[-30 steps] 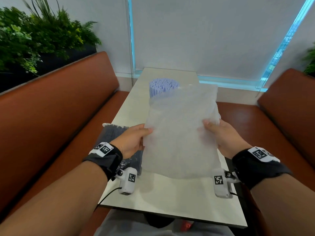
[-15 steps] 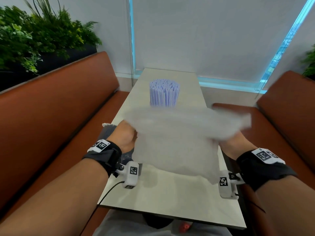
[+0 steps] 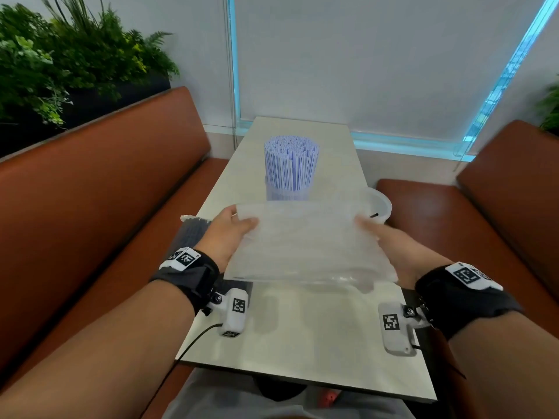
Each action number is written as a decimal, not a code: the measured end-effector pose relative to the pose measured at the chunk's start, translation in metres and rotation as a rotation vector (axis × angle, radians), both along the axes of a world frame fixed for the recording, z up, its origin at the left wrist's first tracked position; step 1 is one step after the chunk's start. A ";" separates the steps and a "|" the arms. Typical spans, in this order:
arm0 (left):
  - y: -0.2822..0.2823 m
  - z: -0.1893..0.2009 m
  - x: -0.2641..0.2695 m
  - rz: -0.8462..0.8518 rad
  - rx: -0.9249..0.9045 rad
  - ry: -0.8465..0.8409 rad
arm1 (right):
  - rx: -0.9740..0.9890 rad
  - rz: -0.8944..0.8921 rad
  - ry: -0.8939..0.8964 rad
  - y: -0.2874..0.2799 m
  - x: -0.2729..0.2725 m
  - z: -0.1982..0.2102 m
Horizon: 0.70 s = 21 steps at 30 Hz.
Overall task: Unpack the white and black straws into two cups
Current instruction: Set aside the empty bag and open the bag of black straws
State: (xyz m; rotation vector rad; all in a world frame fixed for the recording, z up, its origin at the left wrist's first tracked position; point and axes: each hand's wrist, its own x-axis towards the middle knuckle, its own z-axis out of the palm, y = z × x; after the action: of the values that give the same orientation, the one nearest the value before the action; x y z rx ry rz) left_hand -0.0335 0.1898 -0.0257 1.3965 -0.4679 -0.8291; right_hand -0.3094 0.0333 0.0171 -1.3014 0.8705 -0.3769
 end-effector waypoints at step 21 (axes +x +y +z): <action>-0.022 -0.079 -0.058 -0.737 0.608 -1.462 | -0.615 0.007 0.992 -0.005 -0.012 -0.108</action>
State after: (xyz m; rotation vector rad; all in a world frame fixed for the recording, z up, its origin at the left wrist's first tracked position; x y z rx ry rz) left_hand -0.0915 0.1680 -0.1052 2.3179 -2.0629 -0.3412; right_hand -0.3217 0.0284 -0.0910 -2.1157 1.6499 0.0584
